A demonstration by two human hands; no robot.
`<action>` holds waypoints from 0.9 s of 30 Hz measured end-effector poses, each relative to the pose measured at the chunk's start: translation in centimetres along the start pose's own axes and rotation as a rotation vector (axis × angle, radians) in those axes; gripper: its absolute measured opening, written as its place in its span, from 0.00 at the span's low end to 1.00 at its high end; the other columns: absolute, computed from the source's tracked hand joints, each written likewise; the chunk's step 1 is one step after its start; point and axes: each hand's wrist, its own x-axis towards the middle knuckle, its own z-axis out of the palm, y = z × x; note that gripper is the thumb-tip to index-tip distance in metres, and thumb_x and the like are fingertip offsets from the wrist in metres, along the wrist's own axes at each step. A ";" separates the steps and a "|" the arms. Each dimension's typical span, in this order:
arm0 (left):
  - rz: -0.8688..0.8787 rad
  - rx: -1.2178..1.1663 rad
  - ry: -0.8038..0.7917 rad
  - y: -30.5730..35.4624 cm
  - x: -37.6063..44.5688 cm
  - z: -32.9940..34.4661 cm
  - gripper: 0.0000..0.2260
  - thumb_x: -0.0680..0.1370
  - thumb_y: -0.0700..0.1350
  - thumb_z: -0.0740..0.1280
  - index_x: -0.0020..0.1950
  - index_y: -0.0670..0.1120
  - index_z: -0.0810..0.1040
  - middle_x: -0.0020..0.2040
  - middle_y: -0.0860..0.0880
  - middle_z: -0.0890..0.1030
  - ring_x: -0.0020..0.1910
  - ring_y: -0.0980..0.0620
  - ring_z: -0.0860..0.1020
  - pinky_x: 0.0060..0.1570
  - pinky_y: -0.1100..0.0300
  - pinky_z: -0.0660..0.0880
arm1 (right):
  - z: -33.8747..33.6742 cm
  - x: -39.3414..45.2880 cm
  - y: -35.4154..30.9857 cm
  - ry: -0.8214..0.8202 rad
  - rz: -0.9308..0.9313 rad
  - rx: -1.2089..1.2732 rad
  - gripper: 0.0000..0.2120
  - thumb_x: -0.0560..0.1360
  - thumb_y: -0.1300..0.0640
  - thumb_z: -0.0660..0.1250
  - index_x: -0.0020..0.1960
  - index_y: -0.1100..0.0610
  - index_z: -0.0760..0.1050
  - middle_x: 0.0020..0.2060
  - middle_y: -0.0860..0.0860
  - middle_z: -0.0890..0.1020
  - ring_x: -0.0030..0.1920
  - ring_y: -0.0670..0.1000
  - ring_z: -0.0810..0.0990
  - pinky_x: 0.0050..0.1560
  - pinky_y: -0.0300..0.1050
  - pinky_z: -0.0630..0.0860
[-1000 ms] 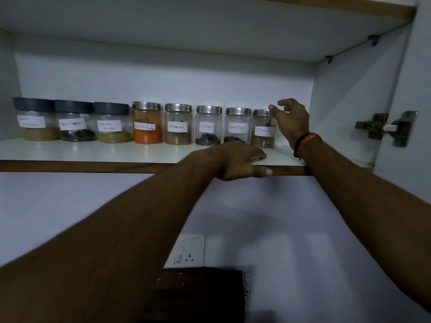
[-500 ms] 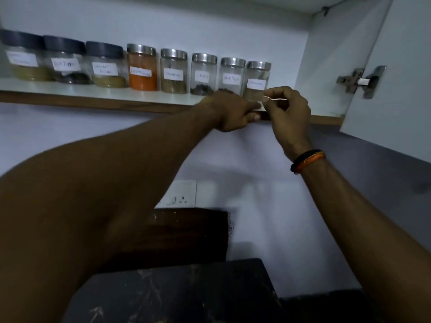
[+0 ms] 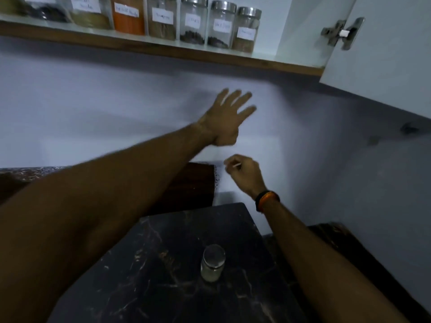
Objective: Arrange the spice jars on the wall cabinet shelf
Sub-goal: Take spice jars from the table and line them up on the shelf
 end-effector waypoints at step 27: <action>-0.392 -0.907 -0.877 18.9 -24.9 22.7 0.38 0.77 0.56 0.69 0.81 0.48 0.55 0.79 0.41 0.59 0.75 0.39 0.62 0.74 0.44 0.62 | 16.9 -16.3 13.1 -0.485 0.412 -0.392 0.37 0.73 0.42 0.72 0.78 0.47 0.61 0.74 0.56 0.64 0.73 0.60 0.66 0.69 0.60 0.71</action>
